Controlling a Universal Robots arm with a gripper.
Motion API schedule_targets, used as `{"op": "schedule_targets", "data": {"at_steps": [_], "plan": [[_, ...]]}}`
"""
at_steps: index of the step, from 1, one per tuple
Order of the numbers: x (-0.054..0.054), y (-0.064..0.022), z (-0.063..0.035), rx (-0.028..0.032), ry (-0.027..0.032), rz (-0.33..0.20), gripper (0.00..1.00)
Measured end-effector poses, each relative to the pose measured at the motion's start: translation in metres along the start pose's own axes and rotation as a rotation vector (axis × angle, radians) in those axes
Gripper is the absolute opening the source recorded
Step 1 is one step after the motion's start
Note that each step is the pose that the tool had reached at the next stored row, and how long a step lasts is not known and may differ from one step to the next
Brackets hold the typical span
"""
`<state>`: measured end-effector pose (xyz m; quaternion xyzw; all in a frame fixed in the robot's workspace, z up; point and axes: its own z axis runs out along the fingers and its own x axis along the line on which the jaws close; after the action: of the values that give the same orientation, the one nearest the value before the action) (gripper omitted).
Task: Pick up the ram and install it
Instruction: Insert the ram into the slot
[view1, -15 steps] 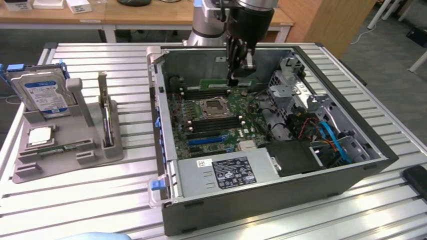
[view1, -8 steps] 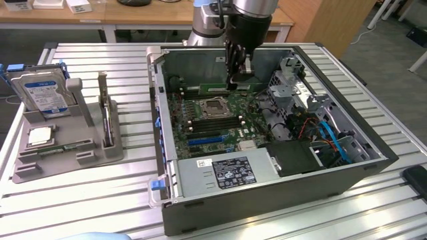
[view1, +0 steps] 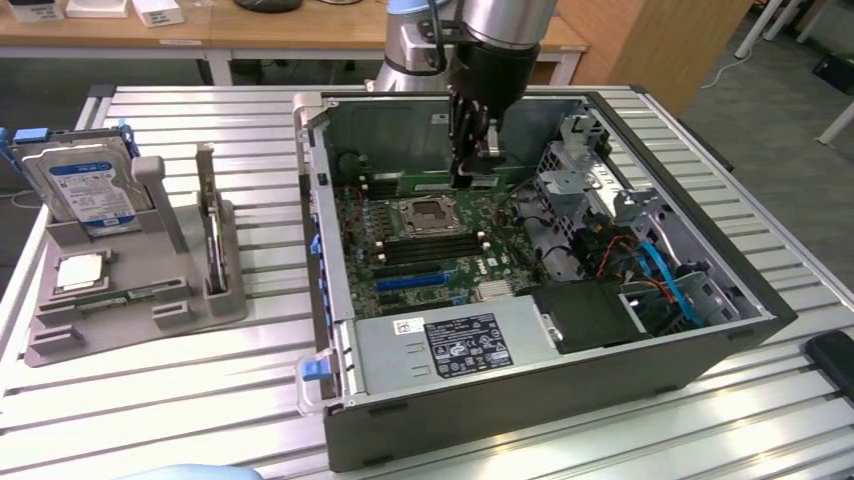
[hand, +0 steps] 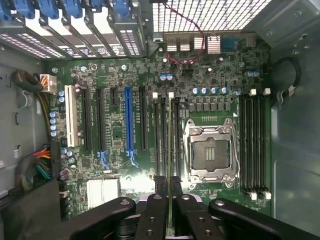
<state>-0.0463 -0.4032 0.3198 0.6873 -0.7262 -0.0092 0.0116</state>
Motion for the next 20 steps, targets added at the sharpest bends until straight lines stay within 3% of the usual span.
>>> {"op": "schedule_targets", "data": {"at_steps": [5, 15, 20], "plan": [[0.000, -0.0002, 0.0071, 0.0001, 0.0004, 0.000, 0.13], [0.000, -0.0003, 0.0097, 0.0001, 0.0013, 0.000, 0.13], [0.000, -0.0005, 0.0175, 0.0003, 0.0057, 0.000, 0.13]]}}
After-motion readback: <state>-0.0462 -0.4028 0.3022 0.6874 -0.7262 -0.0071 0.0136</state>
